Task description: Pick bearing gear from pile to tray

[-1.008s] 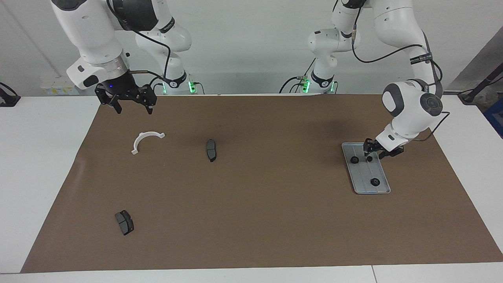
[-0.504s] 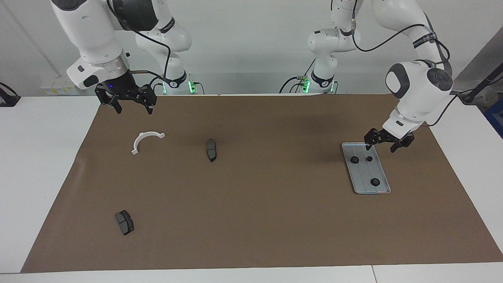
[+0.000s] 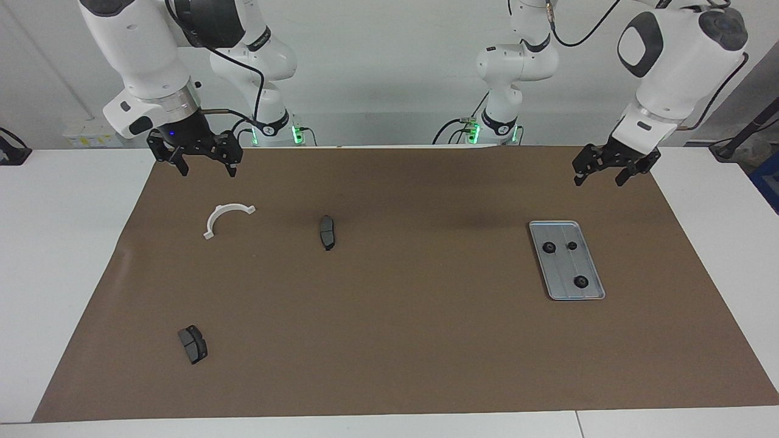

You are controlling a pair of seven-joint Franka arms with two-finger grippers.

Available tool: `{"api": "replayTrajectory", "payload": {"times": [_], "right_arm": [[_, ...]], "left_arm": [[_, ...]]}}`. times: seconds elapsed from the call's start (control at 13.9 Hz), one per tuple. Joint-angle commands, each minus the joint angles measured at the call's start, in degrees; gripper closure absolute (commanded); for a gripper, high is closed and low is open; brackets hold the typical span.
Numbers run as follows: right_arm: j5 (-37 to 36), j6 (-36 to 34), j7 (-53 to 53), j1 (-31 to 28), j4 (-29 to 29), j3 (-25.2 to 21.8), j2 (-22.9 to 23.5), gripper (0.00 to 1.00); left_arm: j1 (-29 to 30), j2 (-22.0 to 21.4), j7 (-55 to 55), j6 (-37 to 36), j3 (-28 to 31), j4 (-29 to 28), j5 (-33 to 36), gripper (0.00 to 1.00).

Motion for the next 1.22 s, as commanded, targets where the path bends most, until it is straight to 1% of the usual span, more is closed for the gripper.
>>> {"api": "replayTrajectory", "payload": {"times": [0.0, 0.29, 0.43, 0.58, 0.72, 0.79, 0.86, 1.01, 1.15], "right_arm": [[0.91, -0.24, -0.20, -0.41, -0.46, 0.25, -0.28, 0.00], [0.82, -0.24, -0.20, -0.41, -0.46, 0.25, -0.28, 0.00], [0.91, -0.24, -0.20, -0.41, -0.46, 0.25, -0.28, 0.00], [0.91, -0.24, -0.20, -0.41, -0.37, 0.25, -0.28, 0.00], [0.91, -0.24, -0.20, -0.41, -0.46, 0.25, -0.28, 0.00], [0.91, -0.32, -0.20, -0.41, -0.37, 0.25, -0.28, 0.00], [0.91, -0.24, -0.20, -0.41, -0.46, 0.25, -0.28, 0.00], [0.91, -0.24, -0.20, -0.41, -0.37, 0.25, -0.28, 0.00], [0.91, -0.24, -0.20, -0.41, -0.46, 0.25, -0.28, 0.00]], "left_arm": [[-0.29, 2.18, -0.86, -6.06, 0.05, 5.74, 1.10, 0.00], [-0.47, 2.53, -0.86, -4.67, -0.04, 5.66, 1.11, 0.00], [-1.17, 4.63, -0.86, -5.19, 0.05, 6.10, 1.02, 0.00], [-1.52, 8.31, -0.95, -5.80, 0.05, 9.86, 1.02, 0.00], [-2.05, 8.51, -1.21, -4.32, 0.05, 10.32, 1.98, 0.00], [-3.09, 8.34, -1.65, -3.53, -0.04, 10.06, 4.77, 0.00], [-3.63, 8.07, -2.00, -3.35, -0.04, 9.36, 5.58, 0.00], [-3.46, 8.07, -3.58, -3.17, -0.04, 9.44, 4.80, 0.00], [-3.02, 7.98, -4.37, -3.17, 0.39, 9.44, 1.04, 0.00]]}}
